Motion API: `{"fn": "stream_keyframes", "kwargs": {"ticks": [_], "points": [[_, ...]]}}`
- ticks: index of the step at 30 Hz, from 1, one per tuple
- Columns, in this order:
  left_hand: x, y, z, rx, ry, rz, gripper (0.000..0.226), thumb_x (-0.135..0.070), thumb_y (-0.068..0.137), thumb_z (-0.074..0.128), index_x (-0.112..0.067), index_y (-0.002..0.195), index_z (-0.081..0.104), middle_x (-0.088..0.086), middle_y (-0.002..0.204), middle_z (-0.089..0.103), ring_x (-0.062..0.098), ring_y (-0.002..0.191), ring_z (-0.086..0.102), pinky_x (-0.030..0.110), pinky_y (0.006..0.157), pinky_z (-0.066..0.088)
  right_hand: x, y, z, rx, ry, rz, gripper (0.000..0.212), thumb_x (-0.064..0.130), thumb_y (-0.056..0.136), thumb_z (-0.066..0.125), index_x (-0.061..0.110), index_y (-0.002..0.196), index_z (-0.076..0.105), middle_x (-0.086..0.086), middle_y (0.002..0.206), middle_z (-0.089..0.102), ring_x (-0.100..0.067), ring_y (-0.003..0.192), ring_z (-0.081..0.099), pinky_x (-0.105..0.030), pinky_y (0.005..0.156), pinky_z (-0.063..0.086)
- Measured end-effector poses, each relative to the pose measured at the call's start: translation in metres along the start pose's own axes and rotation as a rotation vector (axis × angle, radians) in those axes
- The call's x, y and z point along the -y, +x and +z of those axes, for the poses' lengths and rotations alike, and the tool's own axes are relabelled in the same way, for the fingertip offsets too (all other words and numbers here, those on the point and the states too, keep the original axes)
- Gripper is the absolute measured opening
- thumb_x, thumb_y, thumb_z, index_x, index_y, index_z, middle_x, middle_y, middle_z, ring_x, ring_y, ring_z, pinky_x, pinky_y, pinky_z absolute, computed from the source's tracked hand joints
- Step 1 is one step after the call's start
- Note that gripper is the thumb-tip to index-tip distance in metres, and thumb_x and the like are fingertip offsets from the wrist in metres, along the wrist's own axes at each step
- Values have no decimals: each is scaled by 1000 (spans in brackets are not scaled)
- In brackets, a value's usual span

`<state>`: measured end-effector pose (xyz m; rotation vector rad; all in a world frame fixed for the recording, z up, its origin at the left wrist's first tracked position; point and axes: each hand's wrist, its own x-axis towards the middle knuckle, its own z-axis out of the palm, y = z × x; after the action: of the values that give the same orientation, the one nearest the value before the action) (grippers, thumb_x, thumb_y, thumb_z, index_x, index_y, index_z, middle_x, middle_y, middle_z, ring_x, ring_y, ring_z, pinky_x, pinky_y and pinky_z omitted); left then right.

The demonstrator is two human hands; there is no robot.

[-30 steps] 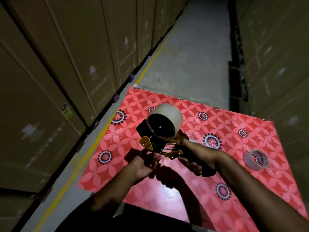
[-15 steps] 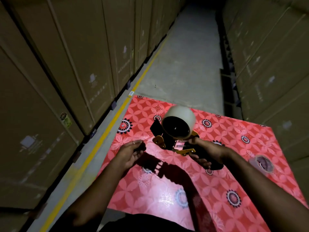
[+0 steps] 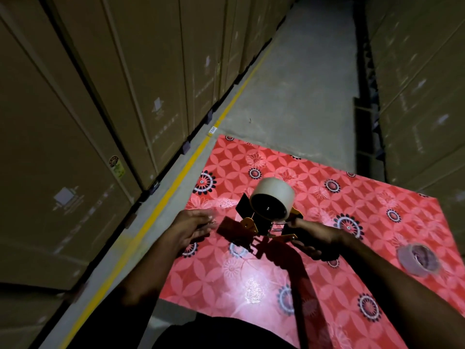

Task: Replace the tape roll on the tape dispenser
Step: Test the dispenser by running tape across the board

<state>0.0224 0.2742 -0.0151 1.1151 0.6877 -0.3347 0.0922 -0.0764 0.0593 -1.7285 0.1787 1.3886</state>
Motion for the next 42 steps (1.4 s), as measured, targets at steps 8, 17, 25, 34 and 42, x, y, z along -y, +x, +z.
{"fn": "stream_keyframes", "kwargs": {"ticks": [8, 17, 25, 34, 42], "points": [[9, 18, 1, -321, 634, 398, 12, -5, 78, 81, -13, 69, 80, 9, 65, 75, 16, 57, 68, 25, 59, 54, -10, 28, 7, -13, 38, -35, 47, 63, 81, 60, 19, 67, 54, -1, 53, 35, -12, 35, 23, -20, 36, 19], [23, 23, -4, -427, 1011, 677, 16, -9, 76, 83, -9, 80, 68, 5, 74, 64, 32, 84, 58, 39, 71, 47, -23, 46, 14, 103, 129, -4, 58, 62, 83, 64, 8, 105, 62, -16, 78, 53, -16, 49, 46, -21, 39, 27], [71, 19, 7, -179, 1550, 842, 51, -33, 102, 54, -22, 151, 48, 0, 157, 48, 21, 149, 38, 39, 122, 27, -20, 39, 25, 295, 165, -36, 50, 63, 84, 61, 14, 81, 68, -1, 64, 54, -9, 44, 45, -19, 41, 32], [82, 17, -1, -102, 1759, 788, 82, -66, 101, 20, -14, 163, 12, 4, 171, 9, 21, 159, 4, 44, 129, -1, -20, 37, 29, 238, 142, -36, 70, 68, 78, 69, 10, 114, 55, -10, 85, 40, -17, 62, 31, -32, 56, 12], [85, 18, 2, -88, 1714, 761, 81, -65, 102, 25, -16, 164, 7, 2, 172, 6, 18, 159, -1, 37, 128, -3, -17, 28, 12, 158, 40, -15, 63, 76, 78, 59, 15, 68, 67, 3, 50, 49, -7, 34, 37, -19, 35, 30]]}}
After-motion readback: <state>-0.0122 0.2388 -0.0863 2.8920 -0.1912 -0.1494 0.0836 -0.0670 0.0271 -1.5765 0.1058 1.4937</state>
